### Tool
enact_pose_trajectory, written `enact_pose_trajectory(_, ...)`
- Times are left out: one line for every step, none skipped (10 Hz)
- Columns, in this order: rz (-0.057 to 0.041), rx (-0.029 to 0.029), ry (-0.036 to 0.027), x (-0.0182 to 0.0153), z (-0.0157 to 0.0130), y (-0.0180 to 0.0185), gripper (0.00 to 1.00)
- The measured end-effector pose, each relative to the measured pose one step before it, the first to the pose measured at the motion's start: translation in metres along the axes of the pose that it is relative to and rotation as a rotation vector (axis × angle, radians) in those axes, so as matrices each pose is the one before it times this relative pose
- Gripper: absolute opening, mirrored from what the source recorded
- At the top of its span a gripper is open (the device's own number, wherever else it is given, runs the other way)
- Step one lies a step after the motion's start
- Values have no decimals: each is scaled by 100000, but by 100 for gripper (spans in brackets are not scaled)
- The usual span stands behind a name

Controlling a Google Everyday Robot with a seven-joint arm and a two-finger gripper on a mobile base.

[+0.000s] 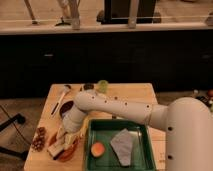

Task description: Place eraser in red bowl

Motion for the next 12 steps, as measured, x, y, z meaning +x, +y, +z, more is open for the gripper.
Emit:
enact_pose_trajectory(10, 547, -114, 43, 5, -173, 0)
enact_pose_trajectory(116, 564, -142, 57, -13, -149, 0)
enact_pose_trajectory(247, 593, -160, 185, -41, -126, 0)
enact_pose_trajectory(2, 330, -399, 80, 15, -102, 0)
enact_pose_trajectory(-47, 301, -743, 118, 54, -110, 0)
enact_pose_trajectory(-106, 252, -644, 83, 57, -130, 0)
enact_pose_trajectory(-348, 417, -646, -14, 64, -213, 0)
enact_pose_trajectory(-66, 589, -875, 83, 51, -96, 0)
enact_pose_trajectory(-176, 2306, -2541, 21, -171, -167, 6)
enact_pose_trajectory(-400, 2733, -3337, 118, -288, -26, 15)
enact_pose_trajectory(-314, 1661, -2258, 92, -190, -41, 24)
enact_pose_trajectory(-772, 741, -1745, -188, 37, -161, 34)
